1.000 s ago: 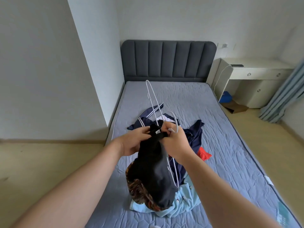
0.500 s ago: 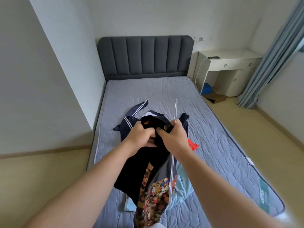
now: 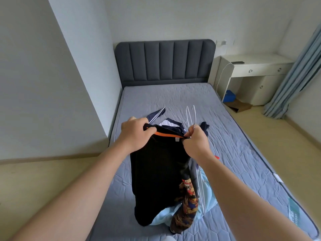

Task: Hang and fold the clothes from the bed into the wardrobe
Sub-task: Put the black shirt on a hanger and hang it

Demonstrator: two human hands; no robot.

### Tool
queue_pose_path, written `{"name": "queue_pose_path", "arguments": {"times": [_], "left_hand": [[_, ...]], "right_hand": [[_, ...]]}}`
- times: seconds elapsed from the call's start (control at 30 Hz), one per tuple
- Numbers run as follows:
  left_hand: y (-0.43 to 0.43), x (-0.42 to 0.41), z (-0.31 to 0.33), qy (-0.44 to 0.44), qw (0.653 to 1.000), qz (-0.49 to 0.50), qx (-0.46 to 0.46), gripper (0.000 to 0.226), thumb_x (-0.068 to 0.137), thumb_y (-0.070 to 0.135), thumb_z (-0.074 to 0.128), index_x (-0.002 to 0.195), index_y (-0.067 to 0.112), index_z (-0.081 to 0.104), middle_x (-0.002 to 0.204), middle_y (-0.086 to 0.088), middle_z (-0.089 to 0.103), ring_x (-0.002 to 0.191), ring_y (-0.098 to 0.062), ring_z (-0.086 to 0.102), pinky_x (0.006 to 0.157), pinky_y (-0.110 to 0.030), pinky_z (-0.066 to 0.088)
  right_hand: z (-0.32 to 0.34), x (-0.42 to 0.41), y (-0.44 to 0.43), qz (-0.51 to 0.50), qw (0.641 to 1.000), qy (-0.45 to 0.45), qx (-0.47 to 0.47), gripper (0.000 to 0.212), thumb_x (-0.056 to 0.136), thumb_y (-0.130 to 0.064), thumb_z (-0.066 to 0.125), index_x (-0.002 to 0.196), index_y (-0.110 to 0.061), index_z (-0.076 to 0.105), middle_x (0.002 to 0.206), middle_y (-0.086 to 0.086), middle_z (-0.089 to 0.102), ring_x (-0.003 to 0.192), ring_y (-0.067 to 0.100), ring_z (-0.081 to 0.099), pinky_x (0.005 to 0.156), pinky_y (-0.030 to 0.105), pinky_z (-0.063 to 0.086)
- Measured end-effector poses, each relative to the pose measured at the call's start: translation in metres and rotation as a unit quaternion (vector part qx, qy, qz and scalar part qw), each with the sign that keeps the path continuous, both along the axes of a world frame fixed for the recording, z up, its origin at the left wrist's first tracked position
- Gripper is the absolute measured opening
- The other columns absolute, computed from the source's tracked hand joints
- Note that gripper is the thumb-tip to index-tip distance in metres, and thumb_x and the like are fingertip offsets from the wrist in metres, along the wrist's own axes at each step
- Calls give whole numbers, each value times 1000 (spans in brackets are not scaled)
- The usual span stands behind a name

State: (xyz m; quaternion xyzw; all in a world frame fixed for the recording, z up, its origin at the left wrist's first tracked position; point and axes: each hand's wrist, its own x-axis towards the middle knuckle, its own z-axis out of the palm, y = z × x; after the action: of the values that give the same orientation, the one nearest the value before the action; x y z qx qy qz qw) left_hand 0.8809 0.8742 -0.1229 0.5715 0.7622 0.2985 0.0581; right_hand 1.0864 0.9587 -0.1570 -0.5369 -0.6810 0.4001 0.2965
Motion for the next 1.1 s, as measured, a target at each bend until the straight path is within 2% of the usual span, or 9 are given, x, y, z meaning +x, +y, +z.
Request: {"name": "queue_pose_path", "arguments": {"times": [0.1,0.33,0.43,0.5,0.57,0.73,0.83,0.97,1.1], "left_hand": [[-5,8,8,-147,989,-25,8,25,89,23,61,71,22,43,56,12,46,52,-5,41,55,-28,31],[-18,15,24,-74,984,-116,-116,30,94,11,45,103,32,25,82,0,43,61,-18,40,56,-33,37],[-21,11,25,-51,980,-135,-138,37,95,4,43,108,38,36,107,2,46,75,-16,51,70,-29,43],[-23,5,21,-20,979,-145,-143,34,93,0,43,98,32,51,103,2,47,83,-10,51,71,-13,38],[-26,-1,14,11,979,-117,-164,34,91,0,42,81,30,55,87,5,52,71,-12,50,57,-13,35],[-36,-16,-3,36,976,-26,-213,33,86,6,36,72,24,60,74,4,58,58,-14,51,50,-26,40],[-37,-24,-9,97,954,9,-284,34,84,2,36,73,15,65,78,-4,63,66,-21,59,60,-37,51],[-37,-29,-24,81,927,72,-359,32,88,-4,36,61,12,42,66,-2,45,57,-16,42,66,-33,45],[-42,-35,-30,43,931,61,-357,27,87,2,38,76,12,61,84,-2,57,76,-21,54,66,-28,46]], "right_hand": [[6,-7,3,5,999,28,-14,34,80,1,64,81,-25,42,85,-7,62,70,11,52,61,25,43],[23,-26,-2,-3,991,115,-73,22,87,-31,63,81,-22,45,67,-8,50,55,5,47,50,21,39],[29,-35,-4,-9,986,148,-77,48,99,-59,41,81,-16,50,70,-2,50,65,13,48,62,31,40],[33,-38,-6,-20,981,176,-72,59,100,-65,32,79,-14,53,58,-4,46,54,11,43,55,28,38],[35,-40,-8,-25,972,223,-71,60,102,-63,29,74,-14,52,54,-8,50,45,8,37,47,24,36],[34,-45,-11,-26,948,298,-105,31,108,-45,29,104,-29,56,95,-2,76,72,7,44,79,32,37],[32,-48,-11,-38,935,319,-151,35,104,-45,40,100,-25,69,75,-1,75,53,4,44,64,25,36],[34,-55,-16,-66,917,337,-203,44,90,-46,59,56,-18,67,46,-2,46,39,9,33,48,23,33],[33,-64,-19,-82,853,430,-285,35,90,-42,69,69,-18,55,52,-5,54,39,10,32,58,28,31]]}}
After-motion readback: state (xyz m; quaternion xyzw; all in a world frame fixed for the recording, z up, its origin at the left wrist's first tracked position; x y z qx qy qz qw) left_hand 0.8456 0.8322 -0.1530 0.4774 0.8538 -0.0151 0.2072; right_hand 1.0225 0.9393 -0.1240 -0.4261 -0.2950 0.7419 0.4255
